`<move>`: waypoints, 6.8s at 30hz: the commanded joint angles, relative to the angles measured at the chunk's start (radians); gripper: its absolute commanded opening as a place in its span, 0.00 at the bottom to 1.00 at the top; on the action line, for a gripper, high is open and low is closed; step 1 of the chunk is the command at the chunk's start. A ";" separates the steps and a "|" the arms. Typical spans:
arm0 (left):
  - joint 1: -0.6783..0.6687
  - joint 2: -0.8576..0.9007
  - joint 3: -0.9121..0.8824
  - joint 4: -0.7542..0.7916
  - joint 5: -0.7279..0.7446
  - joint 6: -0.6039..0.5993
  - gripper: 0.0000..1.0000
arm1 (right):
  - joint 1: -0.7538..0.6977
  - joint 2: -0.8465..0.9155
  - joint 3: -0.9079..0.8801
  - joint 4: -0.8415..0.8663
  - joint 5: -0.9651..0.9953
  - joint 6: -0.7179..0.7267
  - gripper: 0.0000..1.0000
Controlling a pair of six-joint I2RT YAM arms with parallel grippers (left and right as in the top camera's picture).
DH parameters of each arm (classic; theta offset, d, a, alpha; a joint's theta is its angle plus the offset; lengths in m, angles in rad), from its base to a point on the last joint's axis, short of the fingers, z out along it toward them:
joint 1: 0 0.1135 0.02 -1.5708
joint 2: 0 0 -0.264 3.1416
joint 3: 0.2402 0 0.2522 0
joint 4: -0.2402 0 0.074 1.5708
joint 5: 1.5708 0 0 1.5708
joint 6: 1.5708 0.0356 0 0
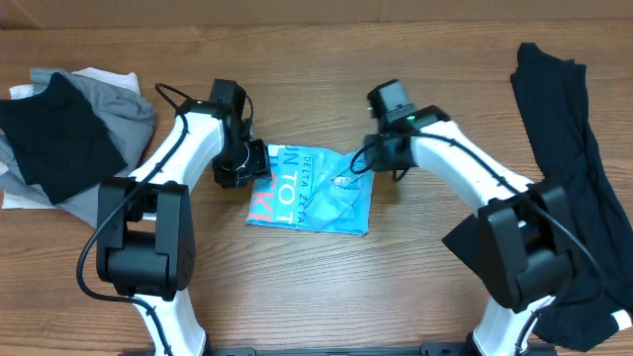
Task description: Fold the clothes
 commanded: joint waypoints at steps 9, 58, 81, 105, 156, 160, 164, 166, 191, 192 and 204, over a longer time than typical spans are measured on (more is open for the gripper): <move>-0.011 -0.023 -0.006 0.005 0.002 -0.005 0.59 | -0.071 -0.102 0.000 -0.173 -0.063 0.015 0.43; -0.010 -0.023 -0.006 -0.003 0.002 0.002 0.62 | 0.086 -0.085 -0.038 -0.337 0.083 0.255 0.24; -0.010 -0.026 0.058 0.108 0.085 0.079 0.57 | 0.086 -0.162 0.047 -0.362 -0.375 0.055 0.35; -0.105 0.202 0.152 0.243 0.016 0.126 0.59 | 0.082 -0.161 -0.214 -0.189 -0.251 0.074 0.35; -0.104 0.284 0.154 0.283 0.544 0.436 0.96 | -0.224 -0.423 0.053 -0.364 -0.024 0.014 1.00; -0.117 0.357 0.154 0.198 0.583 0.398 0.87 | -0.224 -0.423 0.047 -0.366 -0.023 0.014 1.00; -0.126 0.374 0.154 0.116 0.594 0.409 0.78 | -0.224 -0.423 0.047 -0.365 -0.023 0.014 1.00; -0.130 0.374 0.154 0.102 0.605 0.409 0.75 | -0.224 -0.423 0.047 -0.364 -0.023 0.014 1.00; -0.050 0.232 0.382 0.071 0.476 0.297 0.04 | -0.224 -0.423 0.047 -0.359 -0.019 0.014 1.00; -0.031 0.199 0.394 0.072 0.448 0.280 0.04 | -0.224 -0.423 0.047 -0.359 -0.019 0.014 1.00; 0.254 -0.277 0.405 0.037 0.109 0.145 0.04 | -0.224 -0.423 0.047 -0.356 -0.005 0.014 1.00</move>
